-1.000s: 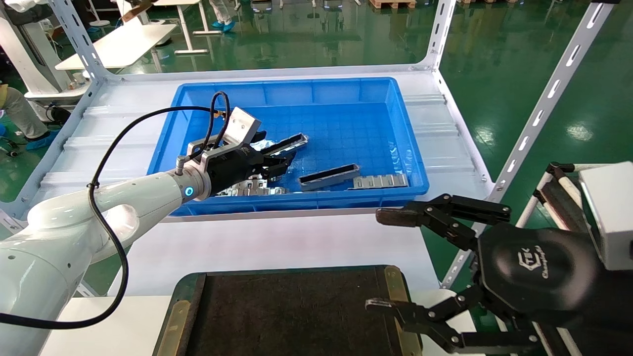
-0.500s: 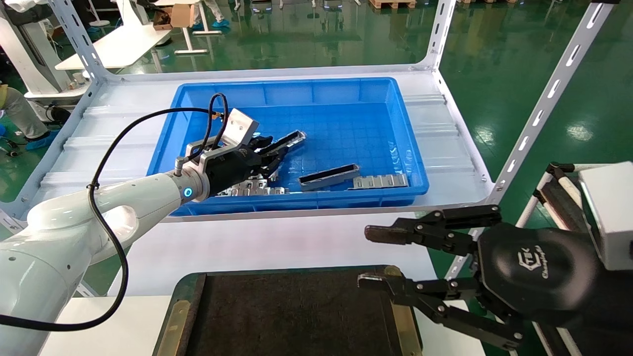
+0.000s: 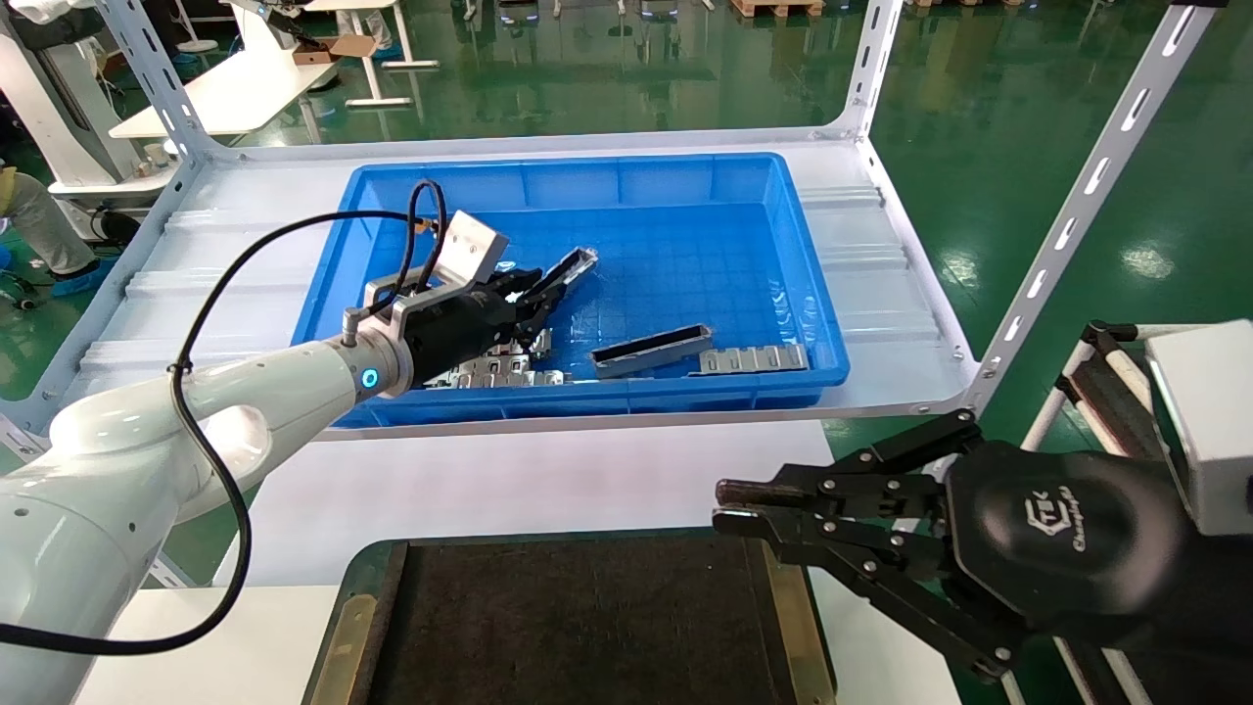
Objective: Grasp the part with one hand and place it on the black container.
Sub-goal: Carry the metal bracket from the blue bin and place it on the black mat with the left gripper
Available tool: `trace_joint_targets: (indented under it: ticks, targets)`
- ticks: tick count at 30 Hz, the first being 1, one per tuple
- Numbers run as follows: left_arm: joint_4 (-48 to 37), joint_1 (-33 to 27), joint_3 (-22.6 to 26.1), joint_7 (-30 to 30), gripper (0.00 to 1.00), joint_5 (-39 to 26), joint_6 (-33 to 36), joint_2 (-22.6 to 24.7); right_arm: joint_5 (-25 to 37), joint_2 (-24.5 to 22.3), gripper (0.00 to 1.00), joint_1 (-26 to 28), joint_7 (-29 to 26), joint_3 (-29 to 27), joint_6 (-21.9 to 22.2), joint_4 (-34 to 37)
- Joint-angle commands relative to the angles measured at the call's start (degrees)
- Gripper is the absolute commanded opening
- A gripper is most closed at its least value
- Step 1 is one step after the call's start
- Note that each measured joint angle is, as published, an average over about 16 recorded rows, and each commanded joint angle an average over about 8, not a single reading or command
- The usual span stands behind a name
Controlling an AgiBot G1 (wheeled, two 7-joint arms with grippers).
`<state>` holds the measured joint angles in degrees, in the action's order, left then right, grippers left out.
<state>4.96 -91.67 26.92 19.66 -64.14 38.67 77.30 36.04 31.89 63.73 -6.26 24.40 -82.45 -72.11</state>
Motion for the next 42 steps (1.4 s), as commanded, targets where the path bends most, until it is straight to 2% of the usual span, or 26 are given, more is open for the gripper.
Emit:
trace_joint_targets:
  ticks: [1,8,23,32,42]
  targets:
    - [0.14,-0.27,-0.07,-0.11,0.00,0.36,0.17,-0.02,0.00,0.00,0.00,0.00,0.00,0.00,0.00,0.00]
    - [0.95,-2.14,-0.92,0.39,0.00,2.28,6.11,-0.96,0.00,0.00,0.00,0.00,0.00,0.00,0.00,0.00]
    - [4.71,-0.53,-1.59,1.28,0.00,4.79,32.95,-7.14,0.00,0.00,0.00,0.00,0.00,0.00,0.00,0.00]
    - [11.06,4.97,-1.32,-2.21,0.00,5.58,42.03,-10.27,0.00,0.00,0.00,0.00,0.00,0.01,0.00,0.00]
    - [25.88,16.28,-0.85,-9.48,0.00,6.85,44.48,-13.72,0.00,0.00,0.00,0.00,0.00,0.01,0.00,0.00]
